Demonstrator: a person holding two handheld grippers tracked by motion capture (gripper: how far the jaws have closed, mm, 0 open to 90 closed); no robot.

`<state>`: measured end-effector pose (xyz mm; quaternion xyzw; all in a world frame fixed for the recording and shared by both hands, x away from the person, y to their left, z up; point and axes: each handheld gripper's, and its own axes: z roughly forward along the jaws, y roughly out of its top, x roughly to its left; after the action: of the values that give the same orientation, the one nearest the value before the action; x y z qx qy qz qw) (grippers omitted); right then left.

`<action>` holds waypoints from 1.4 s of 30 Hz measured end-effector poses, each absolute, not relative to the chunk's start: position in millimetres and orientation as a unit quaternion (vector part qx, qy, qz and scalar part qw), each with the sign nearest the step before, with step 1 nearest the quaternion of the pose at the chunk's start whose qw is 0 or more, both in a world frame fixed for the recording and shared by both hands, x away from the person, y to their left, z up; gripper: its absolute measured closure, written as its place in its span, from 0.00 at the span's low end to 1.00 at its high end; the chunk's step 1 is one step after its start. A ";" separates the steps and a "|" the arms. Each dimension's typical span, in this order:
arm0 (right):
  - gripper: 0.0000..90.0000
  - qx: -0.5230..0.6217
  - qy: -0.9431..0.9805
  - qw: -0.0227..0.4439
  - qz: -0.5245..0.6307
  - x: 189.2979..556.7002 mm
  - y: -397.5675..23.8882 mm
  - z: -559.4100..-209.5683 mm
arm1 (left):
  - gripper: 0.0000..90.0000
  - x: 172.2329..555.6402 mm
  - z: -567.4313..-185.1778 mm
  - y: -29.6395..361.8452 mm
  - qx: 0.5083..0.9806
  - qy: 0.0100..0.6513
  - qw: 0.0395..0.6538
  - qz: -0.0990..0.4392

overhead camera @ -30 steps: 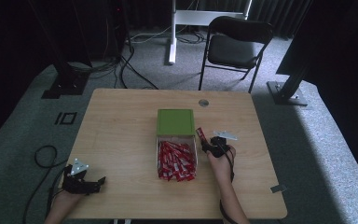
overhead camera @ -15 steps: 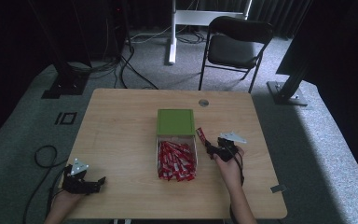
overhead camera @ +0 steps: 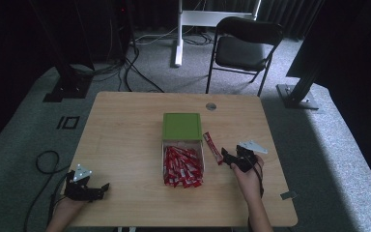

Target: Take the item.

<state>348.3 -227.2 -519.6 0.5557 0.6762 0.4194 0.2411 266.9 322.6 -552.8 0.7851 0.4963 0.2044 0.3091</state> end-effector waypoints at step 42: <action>0.28 0.557 0.694 0.246 0.384 296.4 -309.9 -552.3 | 0.02 266.9 -552.8 322.8 0.786 0.495 0.309 0.205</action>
<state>296.4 -309.9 -552.3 0.5573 0.6939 0.3841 0.2460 266.9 322.8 -552.8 0.7856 0.4954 0.2049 0.3088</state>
